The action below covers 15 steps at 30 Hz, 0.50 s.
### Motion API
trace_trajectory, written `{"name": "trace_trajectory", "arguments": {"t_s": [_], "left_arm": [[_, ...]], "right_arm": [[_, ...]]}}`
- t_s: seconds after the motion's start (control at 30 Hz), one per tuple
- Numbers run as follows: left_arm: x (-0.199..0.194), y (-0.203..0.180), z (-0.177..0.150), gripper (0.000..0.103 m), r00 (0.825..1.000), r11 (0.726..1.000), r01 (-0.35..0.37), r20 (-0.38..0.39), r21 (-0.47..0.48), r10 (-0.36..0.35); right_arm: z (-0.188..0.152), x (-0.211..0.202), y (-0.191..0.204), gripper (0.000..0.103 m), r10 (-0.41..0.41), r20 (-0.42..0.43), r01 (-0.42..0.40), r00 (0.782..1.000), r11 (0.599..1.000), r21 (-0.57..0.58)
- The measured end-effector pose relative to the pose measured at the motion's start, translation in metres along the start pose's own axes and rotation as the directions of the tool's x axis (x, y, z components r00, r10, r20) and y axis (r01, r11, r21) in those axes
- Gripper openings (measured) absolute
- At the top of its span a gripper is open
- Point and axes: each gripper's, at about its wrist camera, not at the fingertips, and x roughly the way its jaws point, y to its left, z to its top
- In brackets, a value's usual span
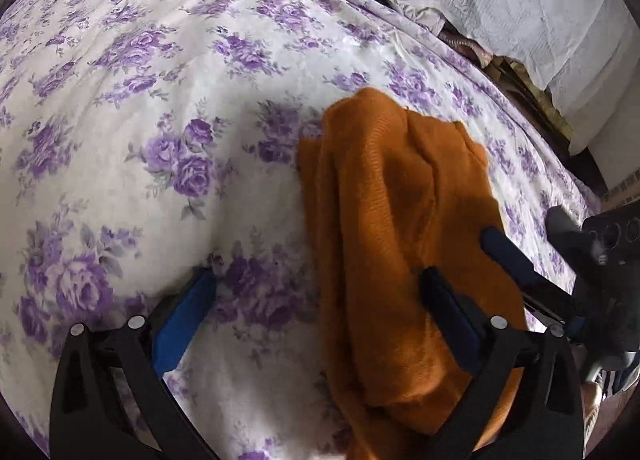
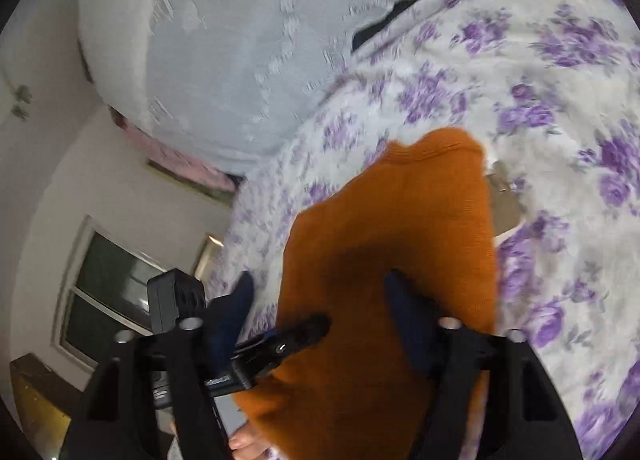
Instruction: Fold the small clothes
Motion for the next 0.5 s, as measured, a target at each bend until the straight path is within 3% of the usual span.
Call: {"name": "trace_trajectory", "arguments": {"t_s": [0.03, 0.1, 0.2, 0.33, 0.43, 0.5], "left_arm": [[-0.005, 0.0, -0.001, 0.098, 0.999, 0.999, 0.037, 0.0, -0.012, -0.037], [-0.012, 0.0, -0.004, 0.098, 0.991, 0.991, 0.132, -0.009, -0.029, -0.132], [-0.016, -0.001, -0.01, 0.098, 0.979, 0.979, 0.201, -0.031, -0.034, -0.202], [-0.008, -0.006, -0.02, 0.098, 0.973, 0.976, 0.216, -0.07, -0.036, -0.218], [-0.01, -0.011, -0.025, 0.098, 0.963, 0.966, 0.257, -0.08, -0.025, -0.258], [-0.008, -0.013, -0.028, 0.098, 0.954, 0.958, 0.286, -0.088, -0.022, -0.287]], "right_arm": [[0.003, -0.011, 0.005, 0.062, 0.006, 0.014, -0.006, 1.0, 1.0, 0.015], [0.008, -0.033, 0.017, 0.077, 0.011, 0.086, -0.009, 0.996, 1.0, -0.03], [0.011, -0.049, 0.024, 0.08, -0.056, 0.097, 0.065, 0.994, 0.994, -0.089], [0.0, -0.056, -0.002, 0.081, -0.15, 0.042, 0.151, 0.988, 0.988, -0.027], [-0.01, -0.048, -0.02, 0.081, -0.145, -0.014, 0.145, 0.989, 0.989, 0.03], [-0.013, -0.039, -0.018, 0.081, -0.141, -0.039, 0.141, 0.989, 0.99, 0.009]]}}
